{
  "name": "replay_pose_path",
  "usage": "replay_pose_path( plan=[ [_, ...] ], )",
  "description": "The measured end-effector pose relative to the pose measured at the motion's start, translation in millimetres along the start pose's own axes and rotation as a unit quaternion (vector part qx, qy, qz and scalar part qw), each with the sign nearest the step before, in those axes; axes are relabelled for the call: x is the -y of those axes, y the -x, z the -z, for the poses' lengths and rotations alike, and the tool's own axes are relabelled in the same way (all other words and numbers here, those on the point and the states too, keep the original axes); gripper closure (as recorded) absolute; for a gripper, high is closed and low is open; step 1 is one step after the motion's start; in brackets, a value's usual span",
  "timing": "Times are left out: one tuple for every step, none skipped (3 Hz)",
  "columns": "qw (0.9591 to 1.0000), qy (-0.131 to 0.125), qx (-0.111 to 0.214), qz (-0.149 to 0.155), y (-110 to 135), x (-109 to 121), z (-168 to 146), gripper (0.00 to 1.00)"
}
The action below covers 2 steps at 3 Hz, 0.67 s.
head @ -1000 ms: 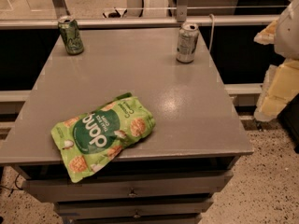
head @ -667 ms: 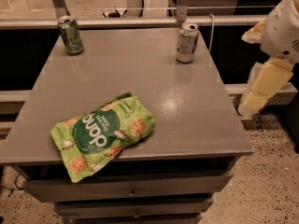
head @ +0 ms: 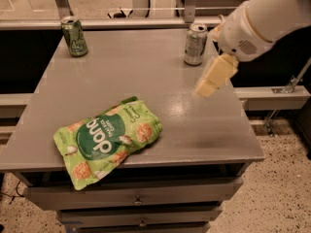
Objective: Move green can near green rice chip bag
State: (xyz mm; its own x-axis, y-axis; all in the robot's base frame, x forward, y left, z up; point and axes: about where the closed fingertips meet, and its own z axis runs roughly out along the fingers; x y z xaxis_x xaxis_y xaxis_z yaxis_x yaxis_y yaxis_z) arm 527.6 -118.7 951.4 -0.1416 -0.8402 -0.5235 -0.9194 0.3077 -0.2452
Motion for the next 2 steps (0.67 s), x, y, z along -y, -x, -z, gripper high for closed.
replay_pose_path(
  plan=[
    [0.9983, -0.001, 0.058, -0.011, 42.9, 20.1, -53.6, 0.0],
    [0.9983, -0.001, 0.058, -0.011, 43.0, 20.1, -53.6, 0.0]
  ],
)
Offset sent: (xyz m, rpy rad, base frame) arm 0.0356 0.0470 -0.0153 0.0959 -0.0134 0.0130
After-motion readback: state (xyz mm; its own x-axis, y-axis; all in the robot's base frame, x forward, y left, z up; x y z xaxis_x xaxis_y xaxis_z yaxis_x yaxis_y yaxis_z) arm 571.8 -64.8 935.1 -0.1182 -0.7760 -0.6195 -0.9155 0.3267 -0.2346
